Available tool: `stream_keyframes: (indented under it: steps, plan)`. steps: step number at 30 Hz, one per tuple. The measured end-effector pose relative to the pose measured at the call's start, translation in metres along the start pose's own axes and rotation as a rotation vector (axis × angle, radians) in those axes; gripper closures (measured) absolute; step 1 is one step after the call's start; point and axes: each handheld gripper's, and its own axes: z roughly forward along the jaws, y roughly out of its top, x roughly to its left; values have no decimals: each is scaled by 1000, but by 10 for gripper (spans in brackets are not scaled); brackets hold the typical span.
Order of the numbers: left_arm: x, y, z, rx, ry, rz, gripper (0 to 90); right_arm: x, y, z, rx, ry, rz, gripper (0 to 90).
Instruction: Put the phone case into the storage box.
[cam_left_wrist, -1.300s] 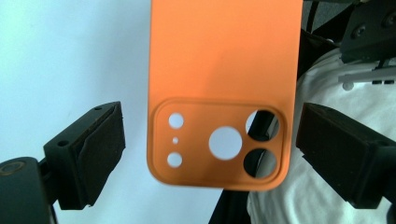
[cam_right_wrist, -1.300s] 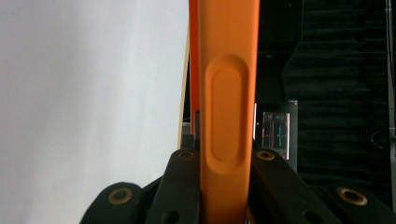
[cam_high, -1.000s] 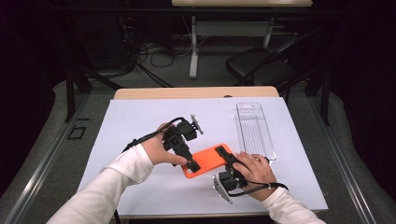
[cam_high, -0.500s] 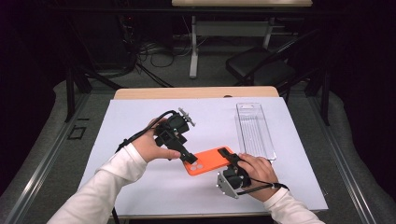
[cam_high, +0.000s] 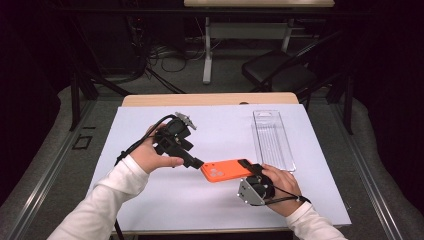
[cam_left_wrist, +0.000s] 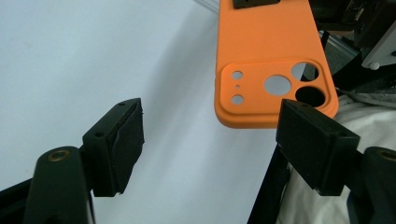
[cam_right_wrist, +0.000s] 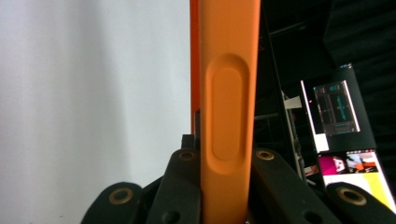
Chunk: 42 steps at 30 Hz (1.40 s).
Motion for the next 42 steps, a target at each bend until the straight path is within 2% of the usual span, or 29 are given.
stream_keyframes:
  steps: [1,4,7,10,11,13,18,22,26,30,37,42]
  plan:
    - [1,-1,1,0,5,-2,237,-1,-1,0,-2,4,8,875]
    - [4,-4,4,16,5,-6,237,-4,-4,-1,-9,20,74,875]
    - [5,-6,5,2,4,-9,237,-6,-6,-1,-15,33,146,875]
    - [6,-7,5,-18,-6,-12,237,-7,-7,-2,-7,50,189,875]
    - [5,-7,6,-29,-10,-22,237,-9,-7,-1,-18,56,197,875]
    - [5,-6,5,-41,-13,-12,237,-10,-7,-2,-26,64,233,875]
    - [4,-6,5,-62,-15,0,249,-16,-10,-2,-64,90,354,876]
    - [4,-5,6,-66,-28,-10,267,-20,-13,-2,-82,115,433,876]
    - [2,-5,8,-95,-31,-12,294,-22,-15,-1,-102,144,511,876]
    - [-1,-3,11,-102,-29,8,340,-24,-15,2,-125,169,572,876]
    - [-3,-4,15,-119,-17,-3,390,-26,-13,5,-172,202,647,876]
    - [-2,-8,11,-157,-11,-26,431,-26,-14,9,-195,232,693,875]
